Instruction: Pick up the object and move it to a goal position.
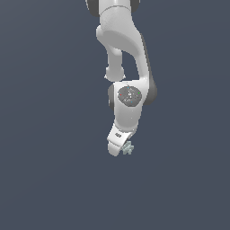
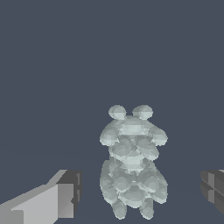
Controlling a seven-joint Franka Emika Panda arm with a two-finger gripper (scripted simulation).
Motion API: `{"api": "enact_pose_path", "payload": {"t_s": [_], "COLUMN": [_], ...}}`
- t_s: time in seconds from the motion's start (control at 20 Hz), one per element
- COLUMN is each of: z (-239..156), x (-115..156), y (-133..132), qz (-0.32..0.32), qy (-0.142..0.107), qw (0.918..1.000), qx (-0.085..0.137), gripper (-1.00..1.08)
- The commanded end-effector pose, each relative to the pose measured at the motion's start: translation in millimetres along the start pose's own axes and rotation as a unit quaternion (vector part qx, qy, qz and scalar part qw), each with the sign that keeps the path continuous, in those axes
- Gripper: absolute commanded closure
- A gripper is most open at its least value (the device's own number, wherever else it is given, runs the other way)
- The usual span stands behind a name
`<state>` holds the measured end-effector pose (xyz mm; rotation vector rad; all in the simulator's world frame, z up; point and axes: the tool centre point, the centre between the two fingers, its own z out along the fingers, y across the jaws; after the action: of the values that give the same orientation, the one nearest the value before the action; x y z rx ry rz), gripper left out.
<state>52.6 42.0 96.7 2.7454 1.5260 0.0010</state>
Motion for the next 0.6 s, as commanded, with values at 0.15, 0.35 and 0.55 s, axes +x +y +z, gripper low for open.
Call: {"api": "enact_pose_path", "payload": {"t_s": [0.15, 0.35, 0.55], "z": [27.6, 40.5, 41.8], "x": [-0.4, -0.6, 0.1], "y": [-1.3, -1.1, -0.1], "qz": [-0.002, -0.002, -0.002], "qy": [0.0, 0.0, 0.0], "qw": [1.0, 1.0, 1.0], "qx": [0.001, 0.0, 0.0], "gripper": [-0.92, -0.92, -0.92]}}
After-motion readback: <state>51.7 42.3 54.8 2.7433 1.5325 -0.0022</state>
